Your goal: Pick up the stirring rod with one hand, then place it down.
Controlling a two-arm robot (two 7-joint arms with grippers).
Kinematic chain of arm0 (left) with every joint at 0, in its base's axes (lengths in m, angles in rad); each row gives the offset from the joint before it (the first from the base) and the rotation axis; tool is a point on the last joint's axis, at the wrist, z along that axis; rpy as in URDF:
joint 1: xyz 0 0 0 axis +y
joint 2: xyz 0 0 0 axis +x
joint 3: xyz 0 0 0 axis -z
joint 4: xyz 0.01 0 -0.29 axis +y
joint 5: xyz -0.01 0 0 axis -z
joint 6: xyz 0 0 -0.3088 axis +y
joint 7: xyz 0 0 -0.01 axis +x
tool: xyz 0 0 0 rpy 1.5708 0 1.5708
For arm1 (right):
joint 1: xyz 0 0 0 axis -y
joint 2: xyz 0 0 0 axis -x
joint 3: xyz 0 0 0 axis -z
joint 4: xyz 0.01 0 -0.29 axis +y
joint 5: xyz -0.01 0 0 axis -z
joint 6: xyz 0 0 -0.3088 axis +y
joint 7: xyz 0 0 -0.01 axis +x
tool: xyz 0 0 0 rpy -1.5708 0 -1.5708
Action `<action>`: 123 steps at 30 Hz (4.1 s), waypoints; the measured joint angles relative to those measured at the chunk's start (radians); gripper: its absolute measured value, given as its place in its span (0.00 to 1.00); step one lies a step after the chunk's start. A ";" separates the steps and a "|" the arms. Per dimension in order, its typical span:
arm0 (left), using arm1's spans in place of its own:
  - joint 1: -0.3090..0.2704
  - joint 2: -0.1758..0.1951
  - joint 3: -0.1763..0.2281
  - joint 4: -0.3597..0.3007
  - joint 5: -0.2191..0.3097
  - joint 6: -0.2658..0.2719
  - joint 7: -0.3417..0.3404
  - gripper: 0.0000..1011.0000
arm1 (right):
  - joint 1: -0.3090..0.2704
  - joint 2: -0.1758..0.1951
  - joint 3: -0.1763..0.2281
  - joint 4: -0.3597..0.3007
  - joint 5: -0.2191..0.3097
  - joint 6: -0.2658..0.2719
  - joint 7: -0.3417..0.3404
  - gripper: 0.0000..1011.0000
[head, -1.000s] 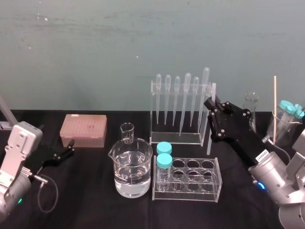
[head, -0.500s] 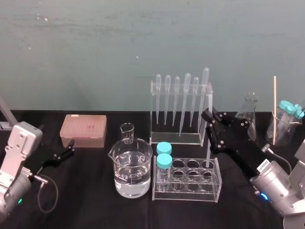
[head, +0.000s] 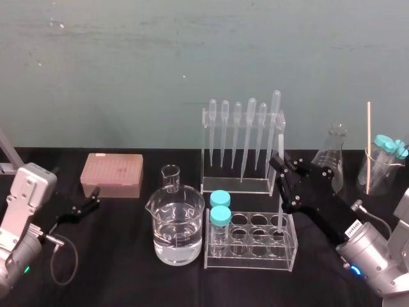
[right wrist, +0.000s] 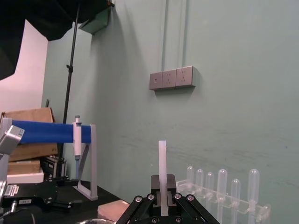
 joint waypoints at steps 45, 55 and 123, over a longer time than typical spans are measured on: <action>0.000 0.000 0.000 0.000 0.000 0.000 0.000 0.99 | 0.054 -0.004 -0.026 0.136 0.026 0.074 0.027 0.07; 0.000 0.000 0.000 0.000 0.000 0.000 0.000 0.99 | 0.063 -0.002 -0.036 0.159 0.021 0.094 0.023 0.07; 0.000 0.000 0.000 0.000 0.000 0.000 0.000 0.99 | 0.072 0.001 -0.044 0.173 0.029 0.113 0.028 0.99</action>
